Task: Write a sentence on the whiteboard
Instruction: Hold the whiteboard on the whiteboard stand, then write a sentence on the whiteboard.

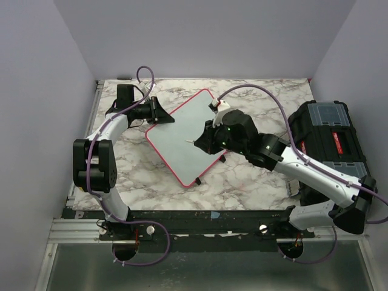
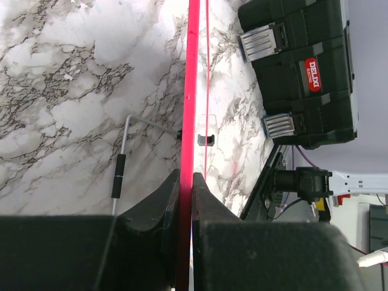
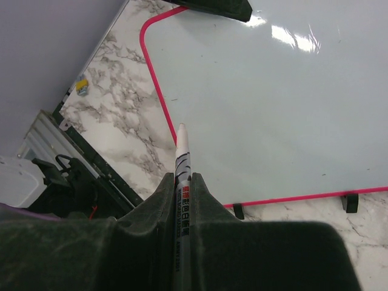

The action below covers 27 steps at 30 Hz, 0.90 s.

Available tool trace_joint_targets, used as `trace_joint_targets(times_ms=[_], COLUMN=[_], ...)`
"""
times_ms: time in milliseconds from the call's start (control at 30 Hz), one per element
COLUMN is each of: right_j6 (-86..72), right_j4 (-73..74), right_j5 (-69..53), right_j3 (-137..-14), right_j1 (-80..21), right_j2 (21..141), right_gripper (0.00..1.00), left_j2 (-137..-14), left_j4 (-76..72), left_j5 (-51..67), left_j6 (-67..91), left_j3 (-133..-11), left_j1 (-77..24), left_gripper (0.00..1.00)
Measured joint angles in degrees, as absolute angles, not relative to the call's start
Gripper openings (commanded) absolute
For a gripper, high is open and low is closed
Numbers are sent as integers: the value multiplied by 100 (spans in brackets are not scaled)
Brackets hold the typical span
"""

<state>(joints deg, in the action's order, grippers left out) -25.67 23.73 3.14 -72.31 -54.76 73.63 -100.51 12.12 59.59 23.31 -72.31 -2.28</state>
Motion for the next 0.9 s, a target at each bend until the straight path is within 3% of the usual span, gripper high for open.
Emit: trace_joint_targets(times_ms=[900], right_j6=[-2768], right_j4=[3044], right_j5=[1286], right_j3=[-9780], right_j1=[-6154], right_j2=[10259], right_gripper=[1], left_j2=[-9756], left_j4=[1291], left_j5=[5680], left_j6=[2209], left_j3=[-7220], left_j1=[-377], left_gripper=[0])
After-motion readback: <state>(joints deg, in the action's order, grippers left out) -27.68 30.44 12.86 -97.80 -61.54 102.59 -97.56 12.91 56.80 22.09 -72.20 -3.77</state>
